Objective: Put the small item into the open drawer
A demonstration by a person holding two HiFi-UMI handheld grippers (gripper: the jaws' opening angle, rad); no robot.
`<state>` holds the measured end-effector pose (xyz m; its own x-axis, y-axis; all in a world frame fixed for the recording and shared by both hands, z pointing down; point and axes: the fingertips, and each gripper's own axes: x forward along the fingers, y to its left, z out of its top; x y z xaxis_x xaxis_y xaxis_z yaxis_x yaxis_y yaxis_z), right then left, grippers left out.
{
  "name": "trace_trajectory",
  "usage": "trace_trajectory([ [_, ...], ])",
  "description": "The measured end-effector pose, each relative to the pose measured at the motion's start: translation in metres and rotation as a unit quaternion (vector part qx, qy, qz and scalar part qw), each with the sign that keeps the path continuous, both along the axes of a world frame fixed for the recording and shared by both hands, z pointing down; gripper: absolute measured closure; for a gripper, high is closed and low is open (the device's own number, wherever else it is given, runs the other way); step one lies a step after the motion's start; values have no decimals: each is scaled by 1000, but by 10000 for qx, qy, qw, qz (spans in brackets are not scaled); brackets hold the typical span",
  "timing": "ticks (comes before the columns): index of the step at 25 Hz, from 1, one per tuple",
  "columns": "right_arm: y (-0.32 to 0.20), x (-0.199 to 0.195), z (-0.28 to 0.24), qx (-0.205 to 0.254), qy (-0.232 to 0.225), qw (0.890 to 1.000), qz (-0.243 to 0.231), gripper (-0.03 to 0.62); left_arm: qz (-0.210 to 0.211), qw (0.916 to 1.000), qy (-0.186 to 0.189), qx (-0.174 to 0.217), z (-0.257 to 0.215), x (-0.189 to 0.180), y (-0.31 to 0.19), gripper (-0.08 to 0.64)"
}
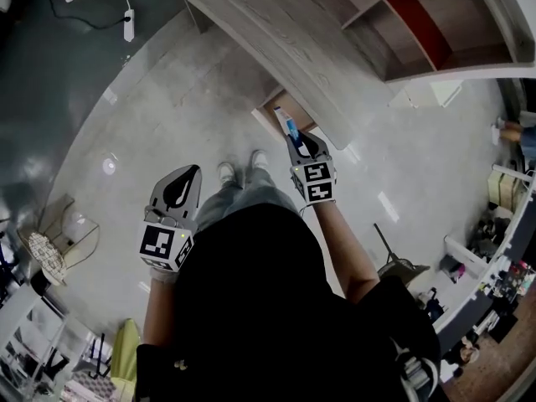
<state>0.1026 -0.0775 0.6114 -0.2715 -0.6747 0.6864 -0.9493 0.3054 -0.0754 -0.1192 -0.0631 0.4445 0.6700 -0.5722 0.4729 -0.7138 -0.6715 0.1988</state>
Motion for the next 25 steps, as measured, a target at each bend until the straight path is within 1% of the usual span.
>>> trace_trajectory([
  [5, -9, 10, 30, -267, 119, 9996, -57, 494, -177, 9997, -142, -68, 4, -2, 0, 557],
  [12, -27, 20, 70, -563, 276, 9979, -143, 494, -490, 9979, -306, -282, 11, -10, 6, 557],
  [20, -40, 18, 110, -853, 511, 9947, -247, 494, -779, 9956, -382, -352, 14, -20, 14, 557],
  [25, -42, 17, 129, -1030, 643, 9922, -283, 494, -889, 9942, -408, -447, 19, -25, 20, 557],
])
